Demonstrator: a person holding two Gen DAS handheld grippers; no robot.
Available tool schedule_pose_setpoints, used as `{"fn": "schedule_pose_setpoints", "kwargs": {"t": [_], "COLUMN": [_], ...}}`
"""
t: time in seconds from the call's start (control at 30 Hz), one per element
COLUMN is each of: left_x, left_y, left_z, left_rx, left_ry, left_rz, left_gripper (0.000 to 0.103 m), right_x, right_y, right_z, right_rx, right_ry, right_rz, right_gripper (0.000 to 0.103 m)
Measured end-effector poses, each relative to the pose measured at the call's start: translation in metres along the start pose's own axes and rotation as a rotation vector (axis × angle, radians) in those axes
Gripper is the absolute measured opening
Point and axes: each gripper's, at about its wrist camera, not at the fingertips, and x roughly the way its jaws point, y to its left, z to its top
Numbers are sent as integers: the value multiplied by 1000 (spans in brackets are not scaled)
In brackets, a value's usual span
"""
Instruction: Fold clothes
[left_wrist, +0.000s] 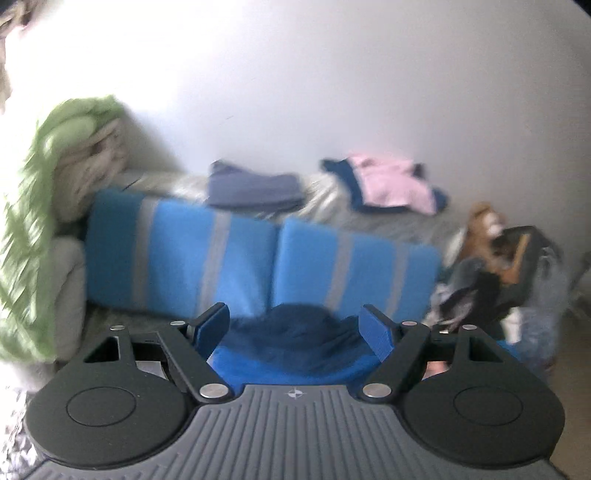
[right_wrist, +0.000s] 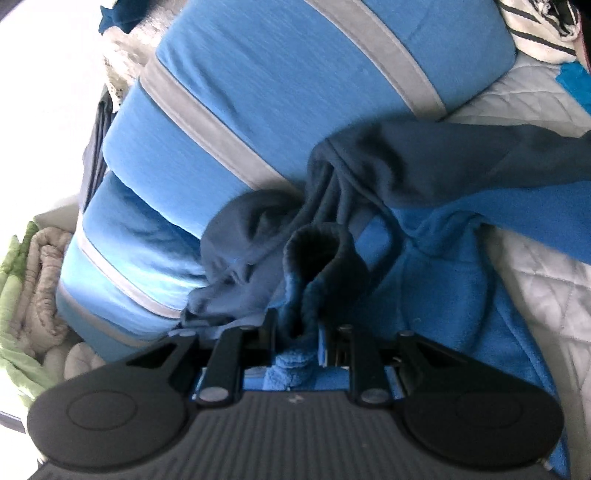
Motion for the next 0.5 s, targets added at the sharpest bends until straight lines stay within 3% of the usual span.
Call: {"fn": "schedule_pose_setpoints", "kwargs": {"t": [0.13,0.23,0.37,0.5], "left_x": [-2,20,61,112], "left_y": [-25,-32,-26,-1], "left_z": [15,11,3,-12], "left_rx": [59,110,142,100], "left_ry": [-61,-58,-37,-28], "left_rz": [-25,-7,2,-18], "left_gripper": [77,77,77,77], "right_x": [-4,-4,0,5], "right_y": [5,7,7,4], "right_z": [12,19,28,35], "right_rx": [2,-15,-27,-27], "right_ry": [13,16,24,21], "right_rz": [0,4,8,8], "right_gripper": [21,21,21,21]}}
